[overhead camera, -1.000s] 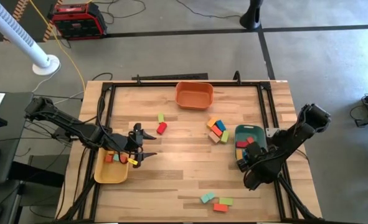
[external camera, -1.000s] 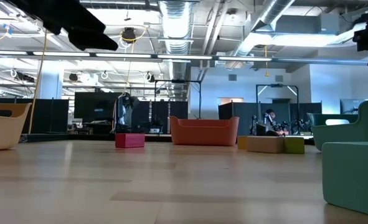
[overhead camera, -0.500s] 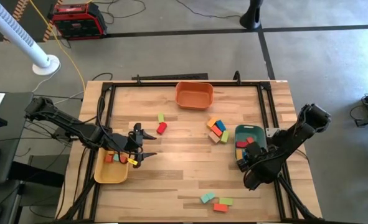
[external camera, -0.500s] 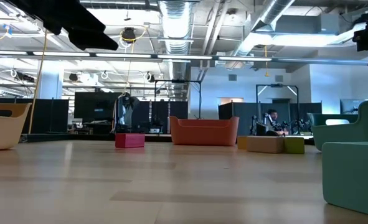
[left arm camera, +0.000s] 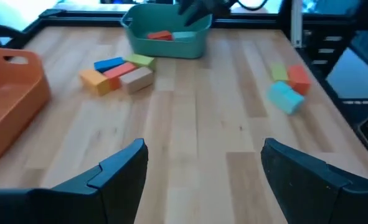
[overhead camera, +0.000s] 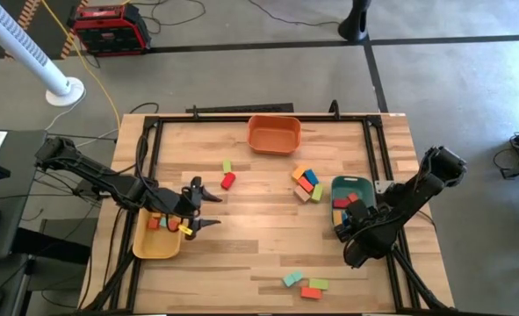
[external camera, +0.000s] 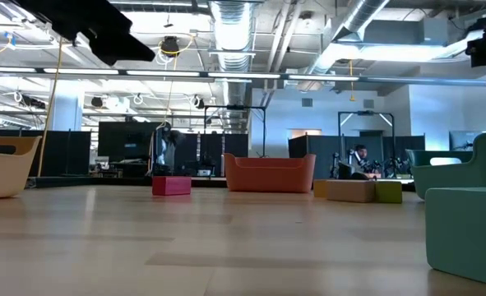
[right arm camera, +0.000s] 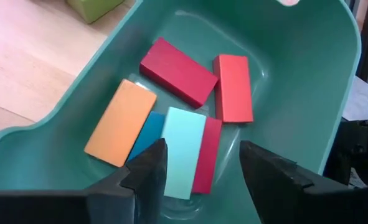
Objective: Sort blocks by size
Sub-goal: Put the small light blue block into the yellow bin
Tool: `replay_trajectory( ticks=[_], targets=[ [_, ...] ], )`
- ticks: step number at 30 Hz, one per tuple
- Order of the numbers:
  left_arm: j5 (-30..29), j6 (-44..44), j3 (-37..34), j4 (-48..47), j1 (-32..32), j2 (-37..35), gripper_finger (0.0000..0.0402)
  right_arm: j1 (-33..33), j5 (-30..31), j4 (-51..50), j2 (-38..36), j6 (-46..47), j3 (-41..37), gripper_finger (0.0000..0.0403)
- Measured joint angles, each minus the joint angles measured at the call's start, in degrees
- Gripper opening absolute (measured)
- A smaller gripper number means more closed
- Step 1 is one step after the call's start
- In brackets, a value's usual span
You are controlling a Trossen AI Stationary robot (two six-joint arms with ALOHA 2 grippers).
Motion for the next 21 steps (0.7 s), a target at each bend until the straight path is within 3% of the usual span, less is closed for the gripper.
replay_trajectory(
  ticks=[8,13,21],
  targets=[
    [6.6,2.4,0.0,5.0,-0.5,3.3,0.0297,0.1,5.7,0.0,0.0,-1.4,0.7,0.023],
    [10.3,7.1,0.1,14.2,-1.8,10.4,0.0297,0.1,9.9,0.0,0.0,-5.0,3.3,0.023],
    [10.5,10.0,4.1,23.4,-2.1,22.5,0.0297,0.1,13.9,3.3,-0.1,-14.6,8.1,0.023]
  ],
)
